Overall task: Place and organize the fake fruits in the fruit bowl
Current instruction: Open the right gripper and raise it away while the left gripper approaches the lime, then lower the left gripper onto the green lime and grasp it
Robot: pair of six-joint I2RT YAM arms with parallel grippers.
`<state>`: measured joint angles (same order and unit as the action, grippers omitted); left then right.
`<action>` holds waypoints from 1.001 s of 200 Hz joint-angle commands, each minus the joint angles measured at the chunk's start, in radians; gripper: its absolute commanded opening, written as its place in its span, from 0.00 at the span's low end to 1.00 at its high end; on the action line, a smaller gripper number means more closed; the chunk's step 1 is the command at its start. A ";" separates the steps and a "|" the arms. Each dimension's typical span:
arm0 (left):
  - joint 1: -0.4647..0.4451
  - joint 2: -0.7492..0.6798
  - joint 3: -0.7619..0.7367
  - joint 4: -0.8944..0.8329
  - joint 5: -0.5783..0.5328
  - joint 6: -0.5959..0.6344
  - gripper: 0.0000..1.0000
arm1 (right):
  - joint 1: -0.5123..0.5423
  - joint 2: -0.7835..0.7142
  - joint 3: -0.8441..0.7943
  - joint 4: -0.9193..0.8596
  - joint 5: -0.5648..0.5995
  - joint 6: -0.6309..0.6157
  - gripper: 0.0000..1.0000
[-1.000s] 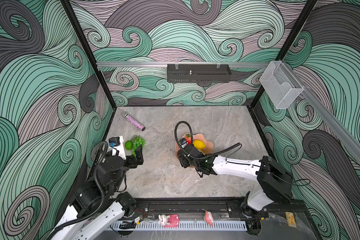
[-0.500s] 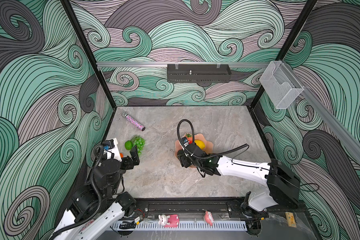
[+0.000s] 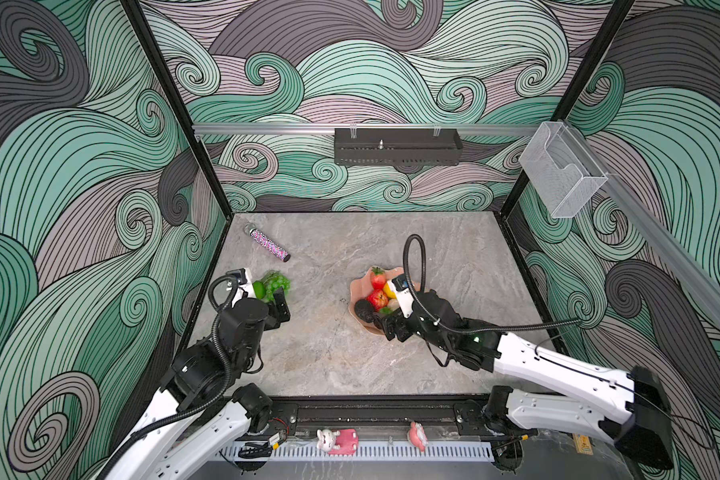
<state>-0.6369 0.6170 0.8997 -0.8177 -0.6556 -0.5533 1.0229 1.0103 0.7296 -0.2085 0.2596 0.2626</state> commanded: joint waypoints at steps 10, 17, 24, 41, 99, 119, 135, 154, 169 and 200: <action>0.026 0.133 -0.040 0.009 0.062 -0.141 0.96 | -0.003 -0.197 -0.142 -0.072 0.059 0.023 0.85; 0.035 0.171 -0.056 0.041 0.093 -0.156 0.96 | -0.003 -0.249 -0.177 -0.076 0.059 0.038 0.84; 0.047 0.213 -0.063 0.055 0.106 -0.177 0.96 | -0.005 -0.300 -0.215 -0.081 0.063 0.056 0.84; 0.119 0.309 -0.043 0.001 0.084 -0.264 0.94 | -0.006 -0.418 -0.293 -0.100 0.065 0.094 0.84; 0.482 0.473 -0.083 0.191 0.219 -0.263 0.89 | -0.020 -0.750 -0.471 -0.182 0.076 0.148 0.86; 0.578 0.577 -0.061 0.215 0.249 -0.243 0.85 | -0.024 -0.812 -0.495 -0.179 0.067 0.148 0.86; 0.674 0.654 -0.056 0.260 0.328 -0.246 0.78 | -0.027 -0.834 -0.504 -0.180 0.070 0.150 0.86; 0.757 0.748 -0.011 0.280 0.454 -0.204 0.77 | -0.026 -0.835 -0.503 -0.190 0.078 0.164 0.85; 0.776 0.838 0.051 0.246 0.491 -0.182 0.76 | -0.027 -0.828 -0.503 -0.188 0.076 0.164 0.85; 0.778 0.924 0.102 0.250 0.519 -0.148 0.74 | -0.027 -0.825 -0.504 -0.183 0.074 0.162 0.85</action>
<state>0.1383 1.5051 0.9493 -0.5713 -0.2131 -0.7441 0.9993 0.1829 0.2302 -0.3862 0.3172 0.4129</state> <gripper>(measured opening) 0.744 0.847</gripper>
